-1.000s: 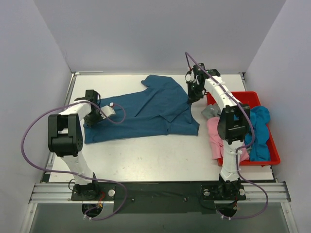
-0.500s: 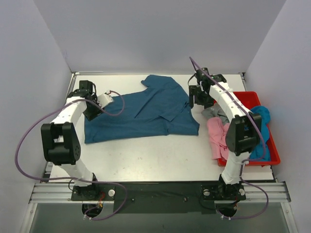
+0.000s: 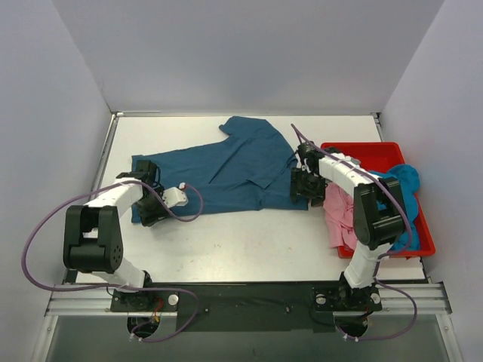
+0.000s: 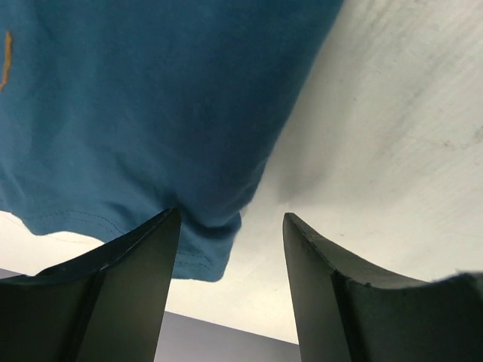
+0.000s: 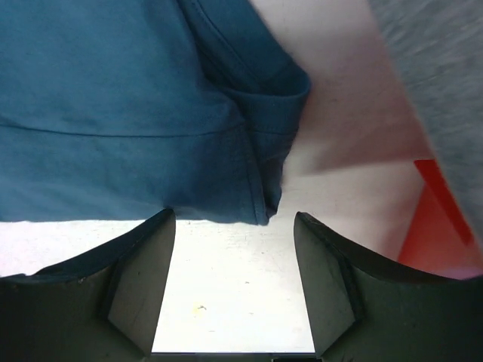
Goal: Fold and stack the t-shirts
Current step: Fold the flattened tshirt in 1/3 of the way
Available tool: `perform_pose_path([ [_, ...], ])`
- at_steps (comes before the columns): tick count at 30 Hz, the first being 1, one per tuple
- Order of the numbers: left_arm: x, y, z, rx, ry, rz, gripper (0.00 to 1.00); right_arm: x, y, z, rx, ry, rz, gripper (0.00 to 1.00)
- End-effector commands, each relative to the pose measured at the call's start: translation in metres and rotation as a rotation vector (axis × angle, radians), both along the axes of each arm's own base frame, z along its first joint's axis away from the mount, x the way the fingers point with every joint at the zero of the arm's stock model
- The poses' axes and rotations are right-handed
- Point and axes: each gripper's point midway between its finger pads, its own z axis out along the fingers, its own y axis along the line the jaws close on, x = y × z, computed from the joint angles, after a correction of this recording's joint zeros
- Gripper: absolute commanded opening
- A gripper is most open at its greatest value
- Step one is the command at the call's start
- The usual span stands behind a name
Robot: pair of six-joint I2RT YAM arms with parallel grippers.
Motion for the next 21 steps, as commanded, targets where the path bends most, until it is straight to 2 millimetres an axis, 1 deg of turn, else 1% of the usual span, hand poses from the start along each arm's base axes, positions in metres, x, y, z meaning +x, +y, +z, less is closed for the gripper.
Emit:
perform_pose_path([
  [1, 0.026, 0.003, -0.006, 0.019, -0.08, 0.014, 0.66, -0.006, 0.006, -0.022, 0.043, 0.017, -0.058, 0.59],
  [3, 0.03, 0.006, -0.012, 0.034, -0.093, 0.026, 0.64, -0.006, 0.006, -0.034, 0.047, 0.031, -0.074, 0.56],
  [5, 0.031, 0.009, -0.018, 0.049, -0.107, 0.034, 0.61, -0.006, 0.005, -0.04, 0.041, 0.046, -0.079, 0.48],
  [6, 0.033, 0.011, -0.018, 0.061, -0.113, 0.033, 0.58, -0.008, 0.005, -0.042, 0.035, 0.052, -0.082, 0.39],
  [7, 0.035, 0.013, -0.022, 0.069, -0.127, 0.035, 0.48, -0.01, 0.002, -0.042, 0.029, 0.053, -0.084, 0.34],
  [8, 0.036, 0.015, -0.022, 0.083, -0.134, 0.035, 0.42, -0.011, 0.0, -0.042, 0.022, 0.05, -0.089, 0.27],
  [9, 0.036, 0.017, -0.024, 0.087, -0.136, 0.04, 0.23, -0.013, -0.004, -0.042, 0.007, 0.045, -0.093, 0.23],
  [10, 0.037, 0.019, -0.024, 0.086, -0.136, 0.051, 0.12, -0.017, -0.006, -0.043, 0.001, 0.052, -0.098, 0.11],
  [11, 0.036, 0.021, -0.025, 0.09, -0.125, 0.059, 0.0, -0.017, -0.007, -0.039, 0.0, 0.045, -0.097, 0.07],
  [12, 0.037, 0.026, -0.024, 0.102, -0.128, 0.077, 0.0, -0.021, -0.009, -0.04, -0.001, 0.054, -0.098, 0.0],
  [14, 0.033, 0.032, -0.021, 0.115, -0.112, 0.08, 0.0, -0.03, -0.012, -0.035, -0.011, 0.067, -0.098, 0.0],
  [15, 0.032, 0.043, -0.017, 0.123, -0.123, 0.106, 0.0, -0.036, -0.014, -0.032, -0.013, 0.07, -0.098, 0.0],
  [16, 0.028, 0.05, -0.013, 0.141, -0.121, 0.098, 0.0, -0.044, -0.016, -0.032, -0.022, 0.084, -0.094, 0.0],
  [17, 0.026, 0.053, -0.011, 0.154, -0.119, 0.091, 0.0, -0.05, -0.019, -0.027, -0.028, 0.085, -0.086, 0.0],
  [18, 0.019, 0.057, -0.008, 0.176, -0.107, 0.072, 0.0, -0.062, -0.02, -0.029, -0.039, 0.111, -0.078, 0.0],
  [19, 0.016, 0.058, -0.006, 0.187, -0.101, 0.058, 0.0, -0.071, -0.022, -0.023, -0.042, 0.126, -0.067, 0.0],
  [20, 0.005, 0.057, -0.004, 0.184, -0.077, 0.035, 0.0, -0.084, -0.022, -0.026, -0.053, 0.153, -0.053, 0.0],
  [21, 0.001, 0.056, -0.001, 0.181, -0.069, 0.026, 0.0, -0.093, -0.023, -0.021, -0.053, 0.159, -0.054, 0.0],
])
